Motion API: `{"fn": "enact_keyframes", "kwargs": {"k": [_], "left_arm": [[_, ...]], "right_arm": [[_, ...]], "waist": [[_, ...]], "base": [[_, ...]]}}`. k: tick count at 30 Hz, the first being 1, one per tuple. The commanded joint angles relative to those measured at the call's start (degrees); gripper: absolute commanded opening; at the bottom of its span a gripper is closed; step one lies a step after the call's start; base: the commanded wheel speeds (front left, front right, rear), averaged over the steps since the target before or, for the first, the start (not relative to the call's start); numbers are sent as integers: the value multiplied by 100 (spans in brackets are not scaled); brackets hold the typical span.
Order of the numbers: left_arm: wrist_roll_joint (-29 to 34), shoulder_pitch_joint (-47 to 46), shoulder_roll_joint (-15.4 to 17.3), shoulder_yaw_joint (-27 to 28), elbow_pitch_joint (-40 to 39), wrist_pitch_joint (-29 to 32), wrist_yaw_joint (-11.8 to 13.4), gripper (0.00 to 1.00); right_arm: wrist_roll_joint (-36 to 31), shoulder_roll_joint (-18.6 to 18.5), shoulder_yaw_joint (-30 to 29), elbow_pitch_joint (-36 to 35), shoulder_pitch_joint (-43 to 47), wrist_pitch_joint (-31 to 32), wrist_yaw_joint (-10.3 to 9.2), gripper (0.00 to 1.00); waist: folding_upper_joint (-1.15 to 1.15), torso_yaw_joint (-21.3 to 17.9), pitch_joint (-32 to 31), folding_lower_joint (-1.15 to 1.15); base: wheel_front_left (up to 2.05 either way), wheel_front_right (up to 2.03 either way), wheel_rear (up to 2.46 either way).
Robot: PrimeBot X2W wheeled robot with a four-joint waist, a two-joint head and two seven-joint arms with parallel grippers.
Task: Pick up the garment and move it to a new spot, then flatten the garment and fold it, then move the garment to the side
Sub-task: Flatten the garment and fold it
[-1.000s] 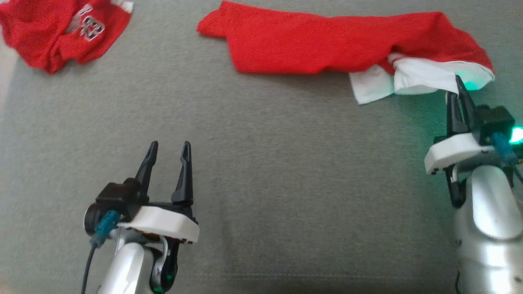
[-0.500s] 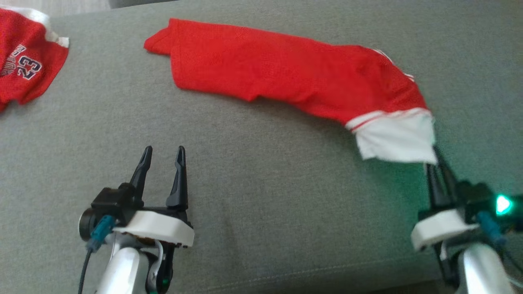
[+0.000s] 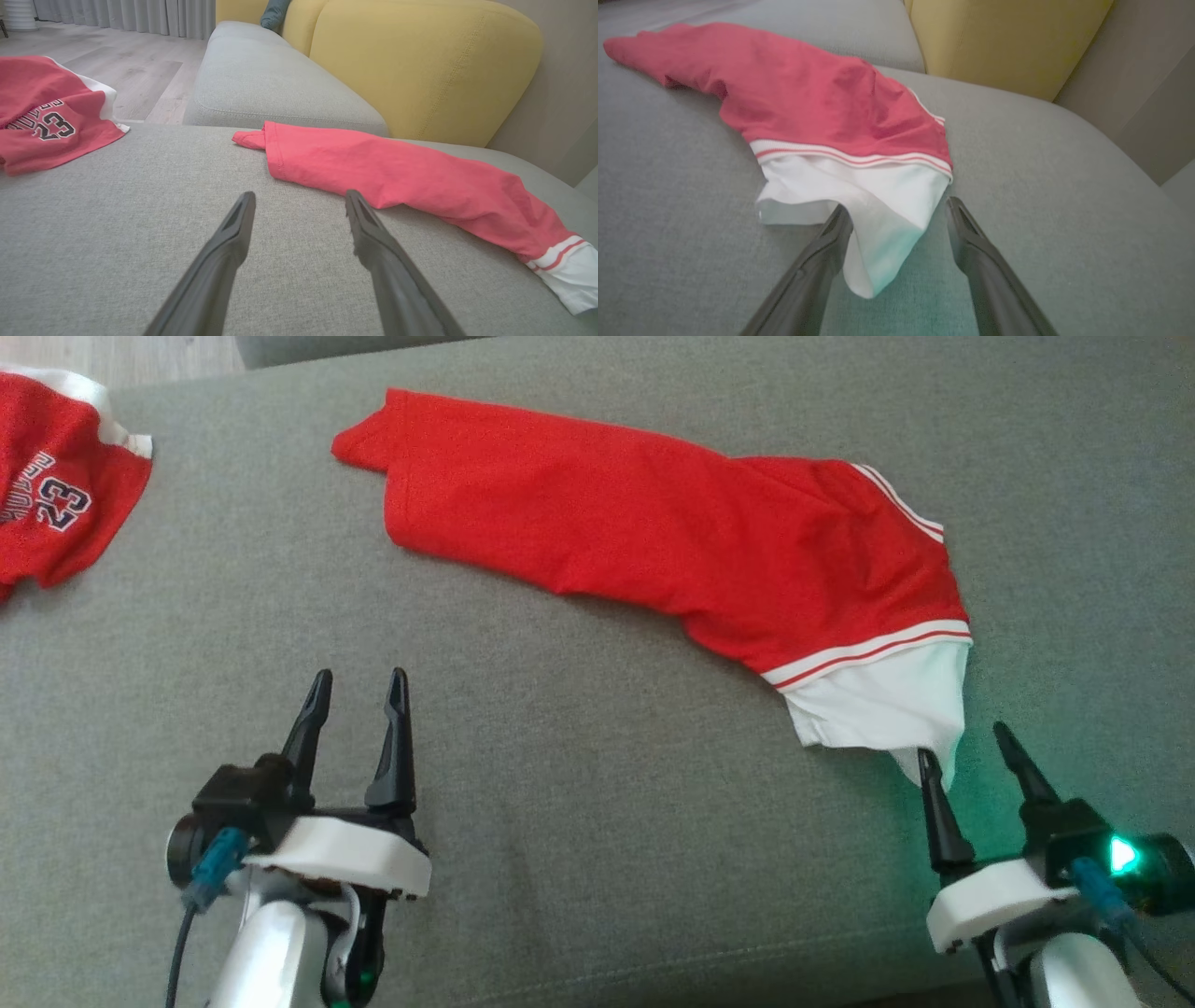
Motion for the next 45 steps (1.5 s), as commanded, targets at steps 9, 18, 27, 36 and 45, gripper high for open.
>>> {"fn": "enact_keyframes", "kwargs": {"k": [9,18,27,36,45], "left_arm": [[30,-187,31,113,54,-71,-56,100],[193,-1389,214,-74,1172,195,-259,100],[-2,-2658,456,146,2258,619,-333,100],[-152,-3355,689,377,2929,557,-252,100],[-166,-3637,722,152,3268,397,-497,47]], "right_arm": [[265,-32,-29,-1206,-174,-165,37,100],[789,-31,205,-1776,-532,-327,37,100],[1059,-31,499,-1695,-902,-484,37,100],[1257,-30,559,-1787,-1133,-563,37,100],[1266,-30,535,-1860,-1158,-572,37,100]], "waist": [[0,10,-186,0],[0,-133,164,0],[0,-430,786,0],[0,-625,1177,0],[0,-666,1291,0]], "base": [[0,0,0],[0,0,0],[0,0,0],[0,0,0],[0,0,0]]}}
